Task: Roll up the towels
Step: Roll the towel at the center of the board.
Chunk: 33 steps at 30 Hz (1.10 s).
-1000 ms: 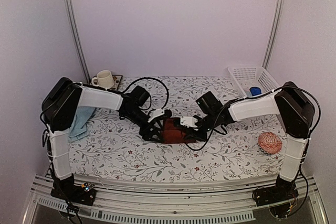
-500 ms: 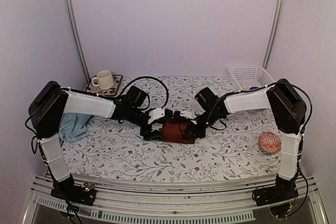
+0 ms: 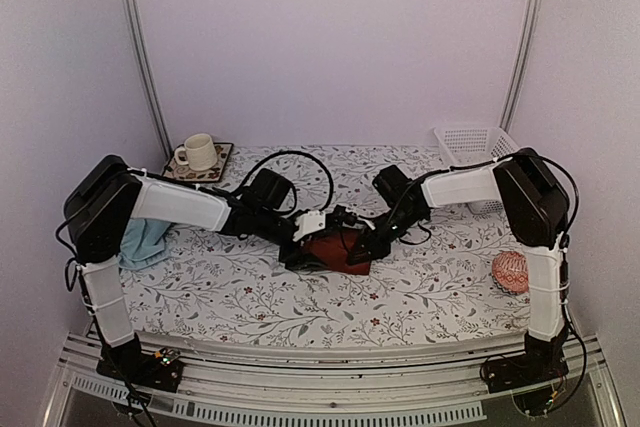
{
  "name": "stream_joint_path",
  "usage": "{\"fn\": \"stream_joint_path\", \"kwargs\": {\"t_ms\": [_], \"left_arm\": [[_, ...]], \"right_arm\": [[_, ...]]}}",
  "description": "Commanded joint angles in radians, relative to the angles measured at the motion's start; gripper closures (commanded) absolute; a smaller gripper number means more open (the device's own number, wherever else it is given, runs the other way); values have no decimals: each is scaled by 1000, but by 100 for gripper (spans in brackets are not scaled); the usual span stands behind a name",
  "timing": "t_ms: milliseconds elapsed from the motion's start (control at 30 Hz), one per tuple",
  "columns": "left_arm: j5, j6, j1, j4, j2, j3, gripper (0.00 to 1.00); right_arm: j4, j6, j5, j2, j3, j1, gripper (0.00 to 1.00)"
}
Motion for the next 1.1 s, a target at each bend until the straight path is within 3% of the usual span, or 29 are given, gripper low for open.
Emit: {"fn": "stream_joint_path", "kwargs": {"t_ms": [0,800,933,1067], "left_arm": [[-11,30,-15,36,5,-4,21],[-81,100,-37,46,44,3,36],[-125,105,-38,51,83,10,44],[-129,112,-37,26,115,29,67]], "right_arm": [[-98,43,-70,72,32,-12,90],[-223,110,-203,181,157,-91,87],[-227,106,-206,188,164,-90,87],[-230,102,-203,191,169,-94,87]]}}
